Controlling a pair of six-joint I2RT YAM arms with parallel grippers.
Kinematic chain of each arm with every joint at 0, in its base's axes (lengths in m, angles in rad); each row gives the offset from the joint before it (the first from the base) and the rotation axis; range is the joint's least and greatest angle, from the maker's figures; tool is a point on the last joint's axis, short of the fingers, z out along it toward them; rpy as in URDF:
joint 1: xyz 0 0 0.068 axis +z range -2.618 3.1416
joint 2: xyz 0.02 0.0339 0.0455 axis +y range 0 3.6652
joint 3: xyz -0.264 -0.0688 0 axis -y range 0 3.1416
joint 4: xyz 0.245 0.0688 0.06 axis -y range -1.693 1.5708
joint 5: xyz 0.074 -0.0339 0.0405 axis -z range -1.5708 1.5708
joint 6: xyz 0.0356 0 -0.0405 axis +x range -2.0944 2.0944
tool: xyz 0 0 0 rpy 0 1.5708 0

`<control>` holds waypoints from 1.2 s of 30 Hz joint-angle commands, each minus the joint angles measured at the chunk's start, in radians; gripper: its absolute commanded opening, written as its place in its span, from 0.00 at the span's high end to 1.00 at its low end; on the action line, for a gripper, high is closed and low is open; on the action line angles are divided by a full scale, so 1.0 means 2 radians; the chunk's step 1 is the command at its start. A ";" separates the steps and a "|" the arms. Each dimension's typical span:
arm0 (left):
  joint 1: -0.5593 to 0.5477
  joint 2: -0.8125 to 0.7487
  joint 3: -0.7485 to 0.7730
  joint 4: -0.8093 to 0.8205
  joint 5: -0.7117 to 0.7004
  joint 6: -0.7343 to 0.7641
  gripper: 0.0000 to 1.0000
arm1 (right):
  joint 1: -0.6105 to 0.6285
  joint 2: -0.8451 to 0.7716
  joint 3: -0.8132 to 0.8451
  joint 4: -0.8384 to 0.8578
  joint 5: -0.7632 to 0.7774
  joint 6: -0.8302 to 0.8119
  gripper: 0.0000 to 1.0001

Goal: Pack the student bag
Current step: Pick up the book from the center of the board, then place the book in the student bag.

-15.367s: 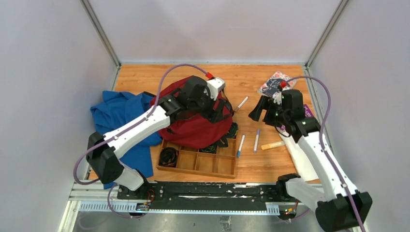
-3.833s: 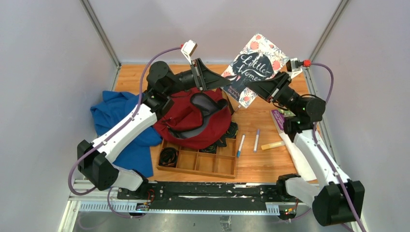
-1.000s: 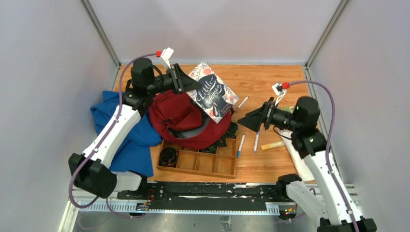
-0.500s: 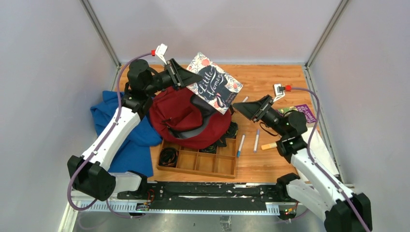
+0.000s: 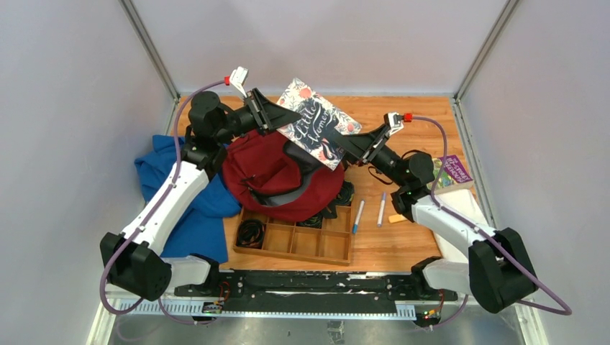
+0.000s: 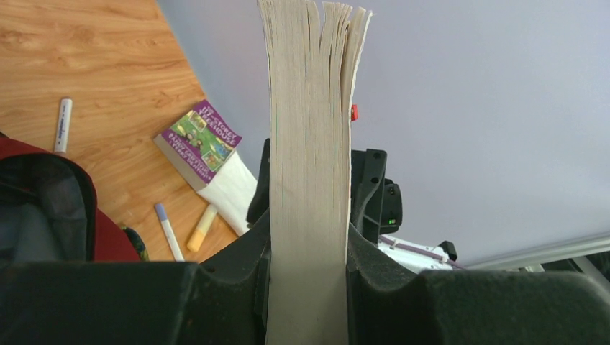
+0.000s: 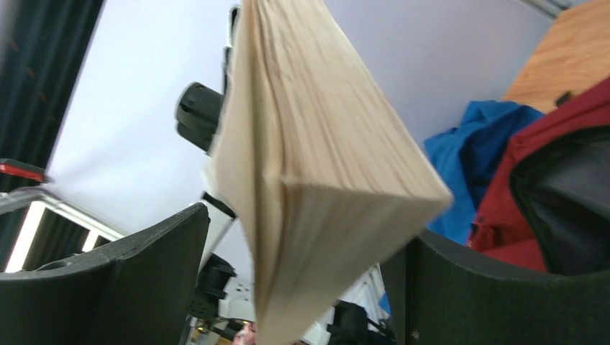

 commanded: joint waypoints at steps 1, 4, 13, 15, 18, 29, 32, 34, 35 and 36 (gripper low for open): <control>-0.001 -0.021 -0.006 0.047 0.004 -0.007 1.00 | 0.014 0.012 0.030 0.088 0.011 0.035 0.17; -0.001 -0.020 -0.010 0.047 0.000 -0.004 1.00 | 0.024 0.014 0.040 0.072 0.012 0.031 0.35; -0.001 -0.018 -0.025 0.047 -0.010 0.012 0.74 | 0.018 -0.009 0.017 0.023 0.028 0.026 1.00; -0.001 -0.019 -0.021 0.013 -0.013 0.041 0.41 | -0.005 -0.034 0.005 -0.014 0.015 0.016 1.00; -0.003 -0.028 0.008 -0.141 -0.077 0.168 0.33 | -0.071 -0.104 -0.021 -0.117 -0.008 -0.013 1.00; -0.138 0.052 0.031 -0.339 -0.404 0.295 0.14 | -0.248 -0.269 0.040 -0.542 -0.040 -0.227 1.00; -0.169 0.072 0.019 -0.326 -0.442 0.278 0.16 | -0.248 -0.266 0.048 -0.545 -0.045 -0.232 1.00; -0.189 0.079 0.012 -0.318 -0.478 0.271 0.17 | -0.248 -0.262 0.052 -0.545 -0.048 -0.233 1.00; -0.195 0.083 0.008 -0.312 -0.491 0.267 0.17 | -0.248 -0.261 0.053 -0.545 -0.049 -0.235 1.00; -0.200 0.087 0.003 -0.305 -0.499 0.262 0.17 | -0.248 -0.259 0.052 -0.544 -0.049 -0.236 1.00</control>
